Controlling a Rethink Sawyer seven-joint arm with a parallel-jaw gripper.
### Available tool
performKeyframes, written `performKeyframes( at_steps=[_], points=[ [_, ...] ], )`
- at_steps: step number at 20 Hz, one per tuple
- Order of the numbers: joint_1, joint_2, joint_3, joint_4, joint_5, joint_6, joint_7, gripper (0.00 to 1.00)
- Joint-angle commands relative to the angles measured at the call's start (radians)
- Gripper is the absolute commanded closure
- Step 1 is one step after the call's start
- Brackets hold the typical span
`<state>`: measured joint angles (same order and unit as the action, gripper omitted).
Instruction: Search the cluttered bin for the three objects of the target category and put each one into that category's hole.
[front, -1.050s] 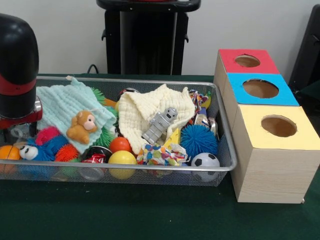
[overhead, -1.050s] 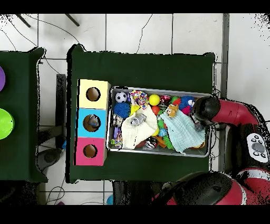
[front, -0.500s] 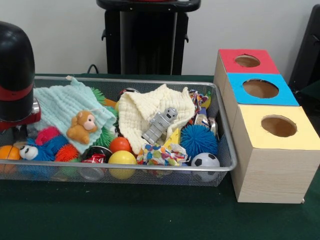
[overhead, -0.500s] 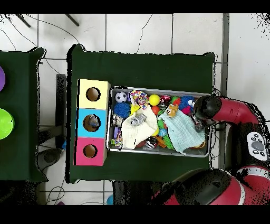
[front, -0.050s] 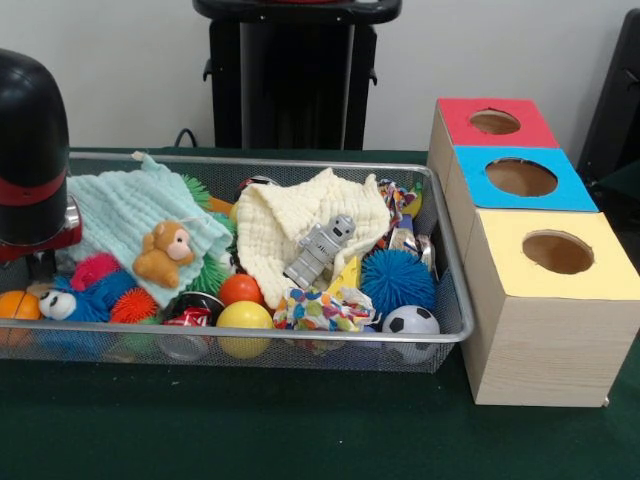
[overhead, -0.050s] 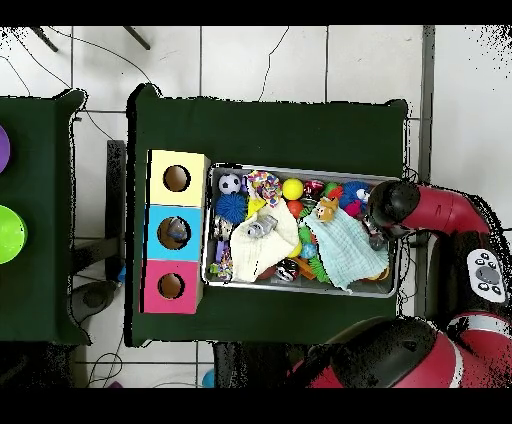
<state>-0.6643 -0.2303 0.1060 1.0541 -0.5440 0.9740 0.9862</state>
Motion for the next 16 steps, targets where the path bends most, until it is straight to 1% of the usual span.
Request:
performKeyframes(
  at_steps=[1,5,6,16],
  points=[
    [-0.008,0.042,0.023,0.000,-0.055,0.087,-0.152,1.00],
    [-0.007,0.034,0.023,0.006,-0.056,0.098,-0.167,1.00],
    [-0.007,0.033,0.023,0.007,-0.056,0.101,-0.169,0.00],
    [0.005,0.026,0.001,0.001,-0.075,0.111,-0.165,0.00]
  ],
)
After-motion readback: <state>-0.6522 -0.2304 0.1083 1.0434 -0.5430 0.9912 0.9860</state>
